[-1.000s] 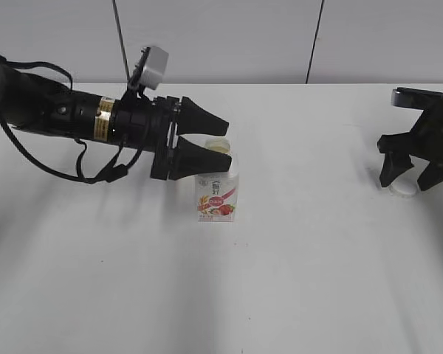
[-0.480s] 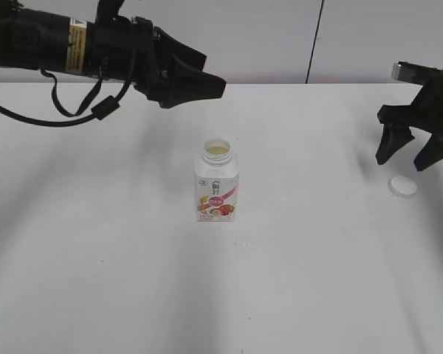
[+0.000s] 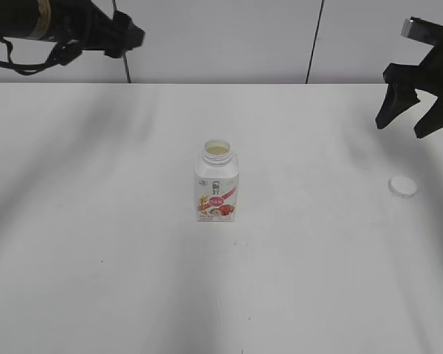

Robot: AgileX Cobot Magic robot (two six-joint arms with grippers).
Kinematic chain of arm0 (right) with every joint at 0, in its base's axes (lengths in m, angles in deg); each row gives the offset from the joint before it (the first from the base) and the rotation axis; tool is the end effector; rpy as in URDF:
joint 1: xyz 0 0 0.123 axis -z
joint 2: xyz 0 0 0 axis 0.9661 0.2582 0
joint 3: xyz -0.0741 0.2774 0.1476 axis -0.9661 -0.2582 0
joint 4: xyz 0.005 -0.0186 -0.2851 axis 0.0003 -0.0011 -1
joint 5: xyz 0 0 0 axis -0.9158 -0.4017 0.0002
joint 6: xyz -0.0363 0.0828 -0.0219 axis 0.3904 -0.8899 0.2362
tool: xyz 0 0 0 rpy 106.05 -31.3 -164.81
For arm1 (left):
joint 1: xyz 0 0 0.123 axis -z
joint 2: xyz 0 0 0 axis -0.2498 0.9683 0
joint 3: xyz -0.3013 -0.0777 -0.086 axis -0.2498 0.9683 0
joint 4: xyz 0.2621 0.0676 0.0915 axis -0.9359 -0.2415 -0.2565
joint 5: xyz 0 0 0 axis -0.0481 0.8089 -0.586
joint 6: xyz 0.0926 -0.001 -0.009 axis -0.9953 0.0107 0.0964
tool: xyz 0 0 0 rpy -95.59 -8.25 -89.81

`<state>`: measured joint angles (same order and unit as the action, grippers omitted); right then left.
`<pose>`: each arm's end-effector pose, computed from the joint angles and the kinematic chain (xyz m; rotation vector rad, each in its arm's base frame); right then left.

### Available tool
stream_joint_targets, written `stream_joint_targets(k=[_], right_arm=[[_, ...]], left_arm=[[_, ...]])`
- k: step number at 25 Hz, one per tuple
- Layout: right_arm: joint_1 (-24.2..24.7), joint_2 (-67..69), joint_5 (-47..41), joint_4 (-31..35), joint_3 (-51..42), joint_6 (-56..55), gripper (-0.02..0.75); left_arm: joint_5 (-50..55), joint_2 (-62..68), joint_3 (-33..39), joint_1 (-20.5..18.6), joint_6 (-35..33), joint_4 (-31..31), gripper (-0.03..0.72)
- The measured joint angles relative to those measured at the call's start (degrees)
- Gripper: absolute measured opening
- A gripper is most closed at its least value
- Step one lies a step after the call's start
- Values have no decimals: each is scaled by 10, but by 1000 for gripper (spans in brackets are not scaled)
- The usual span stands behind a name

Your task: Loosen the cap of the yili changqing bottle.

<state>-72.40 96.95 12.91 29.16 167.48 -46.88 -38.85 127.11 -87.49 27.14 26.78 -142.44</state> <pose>0.4705 0.0075 0.2259 -0.0029 2.9458 0.4639 0.4498 -0.1227 0.2779 0.6533 1.9509 -0.1940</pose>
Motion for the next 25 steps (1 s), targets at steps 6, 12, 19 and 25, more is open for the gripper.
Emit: stream_joint_targets(k=[6, 12, 19, 25], right_arm=[[0, -18, -13, -4, 0, 1, 565], [0, -21, -39, -11, 19, 2, 565], [0, -23, -58, -15, 58, 3, 565], [0, -23, -59, -15, 80, -8, 565]], left_arm=[[265, 0, 1, -8, 10, 94, 573], [336, 0, 1, -17, -222, 410, 573], [423, 0, -3, -6, -539, 747, 573], [595, 0, -67, 5, -675, 900, 573]])
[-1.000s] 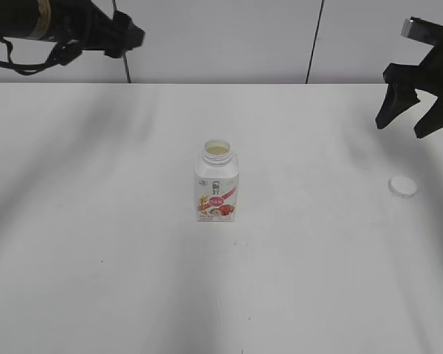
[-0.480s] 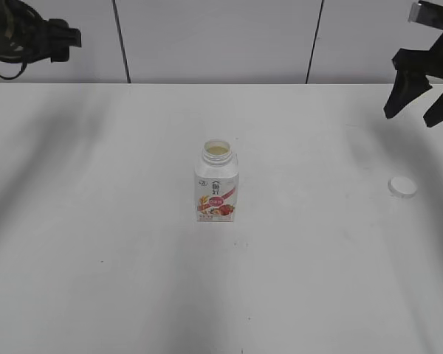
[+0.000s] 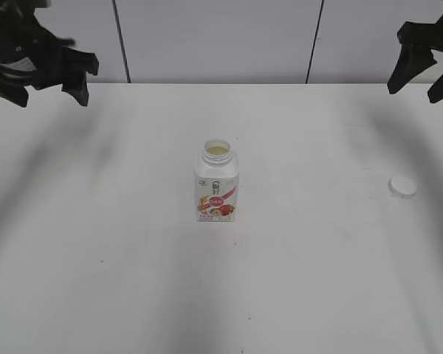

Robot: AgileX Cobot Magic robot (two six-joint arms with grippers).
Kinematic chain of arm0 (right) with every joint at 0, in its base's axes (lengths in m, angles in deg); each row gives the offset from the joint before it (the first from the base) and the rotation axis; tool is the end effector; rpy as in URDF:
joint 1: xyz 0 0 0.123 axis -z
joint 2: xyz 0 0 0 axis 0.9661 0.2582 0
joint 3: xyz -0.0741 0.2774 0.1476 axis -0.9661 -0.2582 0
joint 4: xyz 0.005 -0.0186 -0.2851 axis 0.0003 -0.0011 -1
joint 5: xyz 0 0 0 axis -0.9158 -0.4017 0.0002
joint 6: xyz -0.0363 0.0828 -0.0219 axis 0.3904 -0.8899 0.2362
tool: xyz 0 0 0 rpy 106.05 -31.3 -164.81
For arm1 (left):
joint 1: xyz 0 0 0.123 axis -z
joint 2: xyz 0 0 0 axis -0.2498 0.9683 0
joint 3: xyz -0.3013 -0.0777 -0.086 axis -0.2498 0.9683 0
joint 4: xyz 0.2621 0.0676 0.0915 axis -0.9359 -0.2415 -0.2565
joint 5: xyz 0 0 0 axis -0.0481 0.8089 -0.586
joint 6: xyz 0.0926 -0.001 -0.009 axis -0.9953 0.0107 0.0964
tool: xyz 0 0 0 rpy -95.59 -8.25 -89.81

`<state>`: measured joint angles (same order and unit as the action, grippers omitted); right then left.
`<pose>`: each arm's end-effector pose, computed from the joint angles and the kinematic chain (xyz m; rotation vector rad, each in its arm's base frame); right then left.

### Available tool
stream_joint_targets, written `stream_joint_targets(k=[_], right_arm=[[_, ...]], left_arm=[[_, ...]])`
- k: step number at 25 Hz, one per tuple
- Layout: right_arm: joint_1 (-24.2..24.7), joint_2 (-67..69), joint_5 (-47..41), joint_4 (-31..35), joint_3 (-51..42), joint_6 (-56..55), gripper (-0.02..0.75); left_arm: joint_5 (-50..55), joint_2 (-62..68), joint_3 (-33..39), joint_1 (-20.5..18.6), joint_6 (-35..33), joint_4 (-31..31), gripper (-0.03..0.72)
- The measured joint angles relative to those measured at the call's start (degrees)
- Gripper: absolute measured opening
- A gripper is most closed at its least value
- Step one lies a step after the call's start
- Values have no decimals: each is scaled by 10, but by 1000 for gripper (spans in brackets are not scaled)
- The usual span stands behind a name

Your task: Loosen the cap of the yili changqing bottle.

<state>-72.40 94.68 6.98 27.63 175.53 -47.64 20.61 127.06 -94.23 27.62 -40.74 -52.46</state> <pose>0.4751 0.0065 0.2843 -0.0630 2.8770 0.4302 0.4301 -0.0826 0.2719 -0.0065 2.6389 0.1119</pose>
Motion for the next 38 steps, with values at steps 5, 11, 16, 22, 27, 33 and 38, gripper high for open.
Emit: stream_joint_targets(k=[5, 11, 16, 22, 27, 33, 38], right_arm=[[0, -2, -1, -6, 0, -28, 565], [0, -21, -2, -47, 0, -49, 565], [0, -80, -2, -61, -38, -50, 565], [0, -185, -2, -60, -168, -50, 565], [0, -274, -3, -61, -275, -50, 565], [0, -378, -3, -61, -374, -37, 565], [0, -477, -3, -61, -432, 1, 565]], left_arm=[[112, -4, -62, 1, -95, 130, 573], [172, -6, -74, 0, -117, 151, 573], [225, -6, -74, 0, -114, 120, 573], [237, -14, -71, 0, -105, 108, 573], [238, -74, -47, 0, -104, 104, 573], [238, -188, 52, 0, -104, 93, 573], [239, -312, 147, 0, -104, 69, 573]])
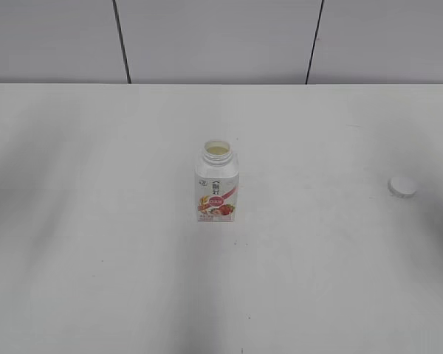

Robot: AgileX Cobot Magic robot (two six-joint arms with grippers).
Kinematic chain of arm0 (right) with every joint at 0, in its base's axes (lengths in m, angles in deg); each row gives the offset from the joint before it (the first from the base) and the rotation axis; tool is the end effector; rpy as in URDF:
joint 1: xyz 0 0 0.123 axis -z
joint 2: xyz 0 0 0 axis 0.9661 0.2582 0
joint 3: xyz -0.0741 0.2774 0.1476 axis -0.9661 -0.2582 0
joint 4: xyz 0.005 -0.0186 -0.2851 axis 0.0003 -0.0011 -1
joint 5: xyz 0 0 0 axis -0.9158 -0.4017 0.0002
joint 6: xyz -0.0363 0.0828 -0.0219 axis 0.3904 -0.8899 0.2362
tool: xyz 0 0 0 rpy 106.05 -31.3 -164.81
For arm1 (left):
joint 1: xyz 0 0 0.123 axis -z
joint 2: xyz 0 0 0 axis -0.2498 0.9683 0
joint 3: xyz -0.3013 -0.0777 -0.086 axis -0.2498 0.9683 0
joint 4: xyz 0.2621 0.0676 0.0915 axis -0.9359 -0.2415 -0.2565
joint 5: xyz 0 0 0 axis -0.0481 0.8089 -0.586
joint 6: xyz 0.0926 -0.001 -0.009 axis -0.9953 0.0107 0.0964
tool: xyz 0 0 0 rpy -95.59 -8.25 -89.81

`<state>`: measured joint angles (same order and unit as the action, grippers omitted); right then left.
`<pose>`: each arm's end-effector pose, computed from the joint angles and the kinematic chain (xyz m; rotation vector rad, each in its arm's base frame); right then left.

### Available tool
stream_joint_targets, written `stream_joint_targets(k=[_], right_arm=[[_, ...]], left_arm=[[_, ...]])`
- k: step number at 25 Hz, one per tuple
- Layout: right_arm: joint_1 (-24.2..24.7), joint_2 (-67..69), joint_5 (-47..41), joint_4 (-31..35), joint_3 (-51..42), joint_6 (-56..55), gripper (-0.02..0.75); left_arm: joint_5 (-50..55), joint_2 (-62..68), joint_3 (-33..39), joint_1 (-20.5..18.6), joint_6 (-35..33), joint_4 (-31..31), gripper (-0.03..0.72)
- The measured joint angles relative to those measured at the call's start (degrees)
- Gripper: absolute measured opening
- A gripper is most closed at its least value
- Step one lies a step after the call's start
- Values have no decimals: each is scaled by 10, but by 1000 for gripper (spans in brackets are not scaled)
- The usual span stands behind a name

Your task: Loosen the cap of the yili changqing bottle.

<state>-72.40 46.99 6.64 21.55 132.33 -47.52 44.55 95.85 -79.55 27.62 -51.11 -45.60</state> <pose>0.2236 0.0092 0.3423 -0.1172 2.8323 0.2686 0.2575 -0.0472 0.3659 0.0881 2.7896 0.0999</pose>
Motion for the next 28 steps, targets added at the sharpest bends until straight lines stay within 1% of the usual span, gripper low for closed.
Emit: stream_joint_targets(k=[7, 14, 20, 22, 28], right_arm=[[0, -129, 0, 1, -74, 10, 565], [0, -287, -1, -1, -173, 17, 565], [0, -415, -1, -9, -241, 24, 565], [0, -459, -1, -13, -256, 24, 565], [0, -605, 5, -21, -259, 25, 565]], left_arm=[[0, -181, 104, 0, 0, -1, 573], [-22, -389, 204, 0, 0, -1, 573], [-40, -556, 270, 0, 0, -5, 573], [-44, -600, 289, 0, 0, -5, 573], [-47, -704, 332, 0, 0, -5, 573]])
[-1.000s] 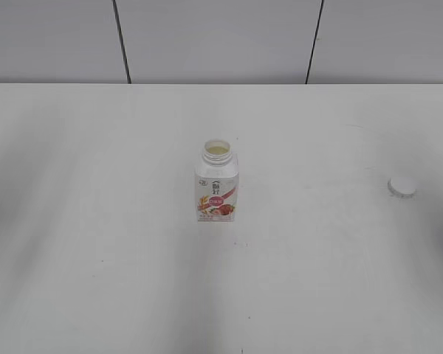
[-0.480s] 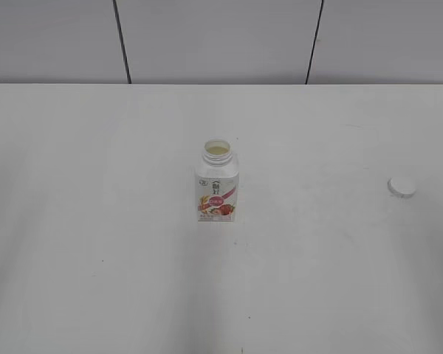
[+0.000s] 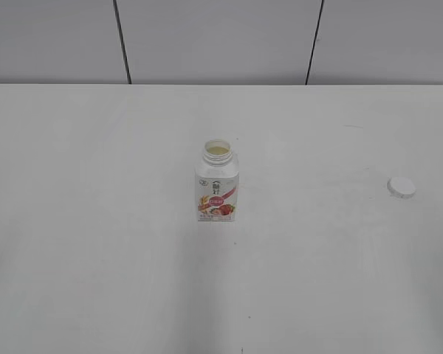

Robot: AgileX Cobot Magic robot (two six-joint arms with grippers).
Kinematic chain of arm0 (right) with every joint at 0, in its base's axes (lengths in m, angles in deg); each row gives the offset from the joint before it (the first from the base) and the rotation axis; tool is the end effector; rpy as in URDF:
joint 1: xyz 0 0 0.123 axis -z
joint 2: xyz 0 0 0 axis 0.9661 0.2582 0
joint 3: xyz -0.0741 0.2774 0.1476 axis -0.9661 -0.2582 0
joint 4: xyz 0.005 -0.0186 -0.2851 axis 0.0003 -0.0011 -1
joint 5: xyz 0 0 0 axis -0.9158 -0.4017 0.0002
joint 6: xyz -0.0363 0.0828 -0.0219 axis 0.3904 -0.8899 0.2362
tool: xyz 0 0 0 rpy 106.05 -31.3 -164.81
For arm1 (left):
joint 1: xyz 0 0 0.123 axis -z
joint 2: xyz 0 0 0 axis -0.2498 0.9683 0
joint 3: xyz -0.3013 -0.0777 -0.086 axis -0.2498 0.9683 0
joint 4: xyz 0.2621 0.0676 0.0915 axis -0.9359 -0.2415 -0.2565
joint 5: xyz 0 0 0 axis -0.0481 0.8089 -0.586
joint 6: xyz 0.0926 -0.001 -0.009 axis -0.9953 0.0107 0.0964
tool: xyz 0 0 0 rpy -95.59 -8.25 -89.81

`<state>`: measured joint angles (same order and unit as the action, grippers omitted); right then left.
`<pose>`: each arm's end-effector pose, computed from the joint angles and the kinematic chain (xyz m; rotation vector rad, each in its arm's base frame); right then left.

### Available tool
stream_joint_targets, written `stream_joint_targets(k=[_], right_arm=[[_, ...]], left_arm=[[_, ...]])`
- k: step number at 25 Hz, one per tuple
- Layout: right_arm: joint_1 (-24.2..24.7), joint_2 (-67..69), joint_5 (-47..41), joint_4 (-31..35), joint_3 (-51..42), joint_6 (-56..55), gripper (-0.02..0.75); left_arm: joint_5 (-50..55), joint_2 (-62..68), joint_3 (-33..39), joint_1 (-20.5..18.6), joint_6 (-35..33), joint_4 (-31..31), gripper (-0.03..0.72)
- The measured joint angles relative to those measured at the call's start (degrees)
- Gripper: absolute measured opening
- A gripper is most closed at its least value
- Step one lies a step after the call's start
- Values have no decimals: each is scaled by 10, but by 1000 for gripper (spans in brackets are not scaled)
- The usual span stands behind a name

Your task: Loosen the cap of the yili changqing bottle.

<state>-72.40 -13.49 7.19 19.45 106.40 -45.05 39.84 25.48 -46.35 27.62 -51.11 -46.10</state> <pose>-0.0041 0.0165 0.3007 -0.2137 2.2291 0.0887 -0.0137 0.0165 0.3163 0.0195 2.0747 -0.0753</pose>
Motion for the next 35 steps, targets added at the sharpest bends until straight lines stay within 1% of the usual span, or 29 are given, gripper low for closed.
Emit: stream_joint_targets(k=[2, 4, 8, 11, 14, 23, 26, 30, 32, 35], right_arm=[[0, -49, 1, -2, -1, 0, 565], [0, -71, 2, -5, -3, 1, 565], [0, -73, 3, -9, -3, 1, 565], [0, -73, 14, -11, -5, 1, 565], [0, -73, 47, -13, -20, 1, 565], [0, -73, 59, -15, -23, -1, 565], [0, -73, 59, -15, -23, -1, 565], [0, -73, 59, -24, -23, 0, 565], [0, -73, 59, -30, -23, 0, 565], [0, -73, 59, -30, -23, 0, 565]], left_arm=[[-1, -23, 11, 0, 0, 2, 573], [-2, -34, 19, 0, 0, 6, 573], [-30, -36, 33, 0, -1, 11, 573], [-41, -36, 40, 0, -24, 30, 573], [-43, -36, 40, 0, -44, 42, 573], [-43, -36, 40, -1, -49, 50, 573], [-43, -36, 40, -24, -49, 51, 573], [-43, -36, 40, -79, -49, 51, 573], [-43, -36, 40, -90, -49, 56, 573], [-44, -36, 40, -93, -49, 65, 571]])
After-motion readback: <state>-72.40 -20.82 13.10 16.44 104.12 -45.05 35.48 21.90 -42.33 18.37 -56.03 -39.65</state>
